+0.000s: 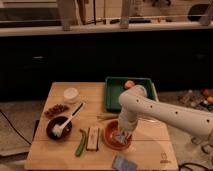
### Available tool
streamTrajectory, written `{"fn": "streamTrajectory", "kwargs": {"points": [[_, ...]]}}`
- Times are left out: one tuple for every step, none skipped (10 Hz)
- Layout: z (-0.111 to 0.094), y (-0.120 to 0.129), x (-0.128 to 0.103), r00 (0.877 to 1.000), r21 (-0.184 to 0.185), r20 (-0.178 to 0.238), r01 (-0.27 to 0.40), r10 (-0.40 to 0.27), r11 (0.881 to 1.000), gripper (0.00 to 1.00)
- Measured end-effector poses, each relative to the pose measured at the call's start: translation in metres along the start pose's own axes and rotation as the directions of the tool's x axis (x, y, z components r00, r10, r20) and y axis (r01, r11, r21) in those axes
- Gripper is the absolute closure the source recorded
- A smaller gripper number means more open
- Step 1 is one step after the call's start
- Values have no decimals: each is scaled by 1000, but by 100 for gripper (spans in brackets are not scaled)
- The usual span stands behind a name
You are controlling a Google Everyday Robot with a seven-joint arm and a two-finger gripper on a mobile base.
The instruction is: Wipe red bowl with towel
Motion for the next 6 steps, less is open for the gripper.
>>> {"fn": "streamTrajectory", "kwargs": {"points": [[-1, -5, 4, 1000, 7, -18, -5, 6, 1000, 100], [-3, -11, 10, 999, 13, -39, -6, 6, 1000, 100], [-3, -21, 16, 998, 17, -57, 1, 0, 1000, 100], [-3, -34, 18, 998, 29, -68, 18, -16, 999, 100], [-3, -37, 19, 997, 29, -76, 30, -28, 999, 100], [-2, -43, 16, 996, 43, -76, 51, -48, 998, 100]]}}
